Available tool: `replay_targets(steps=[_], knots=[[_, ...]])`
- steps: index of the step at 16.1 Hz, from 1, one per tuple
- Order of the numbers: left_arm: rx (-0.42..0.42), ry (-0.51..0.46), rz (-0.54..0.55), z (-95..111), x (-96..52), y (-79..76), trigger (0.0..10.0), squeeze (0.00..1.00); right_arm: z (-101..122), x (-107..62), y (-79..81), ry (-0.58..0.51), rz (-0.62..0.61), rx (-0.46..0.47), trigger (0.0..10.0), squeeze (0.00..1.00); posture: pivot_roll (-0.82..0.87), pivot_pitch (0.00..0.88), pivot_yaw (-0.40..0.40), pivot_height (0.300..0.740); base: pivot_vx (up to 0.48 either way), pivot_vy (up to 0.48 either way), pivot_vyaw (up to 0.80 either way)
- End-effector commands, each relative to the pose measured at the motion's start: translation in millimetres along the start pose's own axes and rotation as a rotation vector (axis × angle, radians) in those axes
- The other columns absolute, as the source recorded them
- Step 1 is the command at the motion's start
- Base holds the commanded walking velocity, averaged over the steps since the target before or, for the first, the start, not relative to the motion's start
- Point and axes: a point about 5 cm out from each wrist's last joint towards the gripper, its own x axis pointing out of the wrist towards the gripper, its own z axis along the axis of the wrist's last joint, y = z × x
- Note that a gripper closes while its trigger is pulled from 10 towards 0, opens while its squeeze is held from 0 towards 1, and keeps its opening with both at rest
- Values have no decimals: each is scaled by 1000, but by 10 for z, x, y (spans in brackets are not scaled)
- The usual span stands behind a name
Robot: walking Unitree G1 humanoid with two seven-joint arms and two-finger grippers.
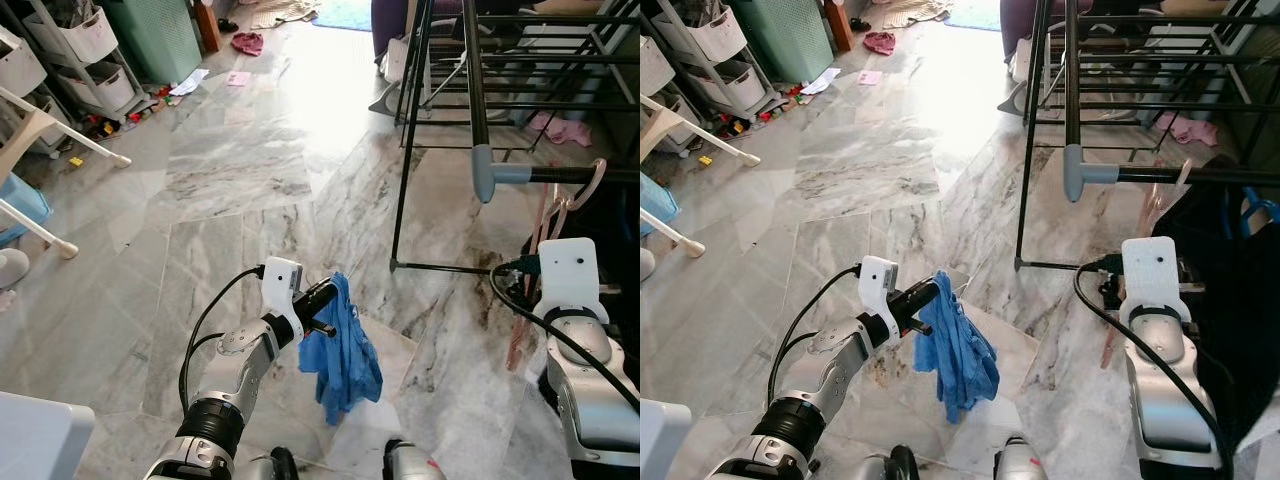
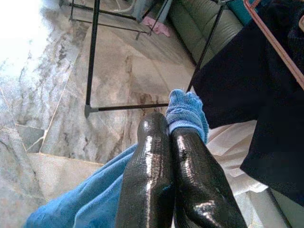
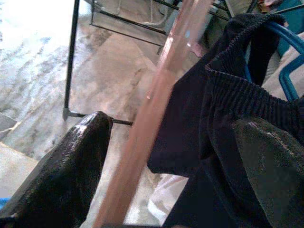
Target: Hang hanger
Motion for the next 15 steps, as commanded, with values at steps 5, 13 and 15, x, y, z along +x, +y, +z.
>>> replay_targets(steps=[5,13,15], knots=[[23,21,5,-3,-31,39,10000,0,20,-35,14,-6,-55,-16,10000,0,-290,210,127,740,0,0,0],[29,32,5,-20,-42,38,10000,0,40,56,331,12,65,78,0,0,-278,210,123,740,0,0,0],[28,33,7,-25,-46,41,10000,0,5,76,354,33,68,89,0,0,-276,208,120,740,0,0,0]])
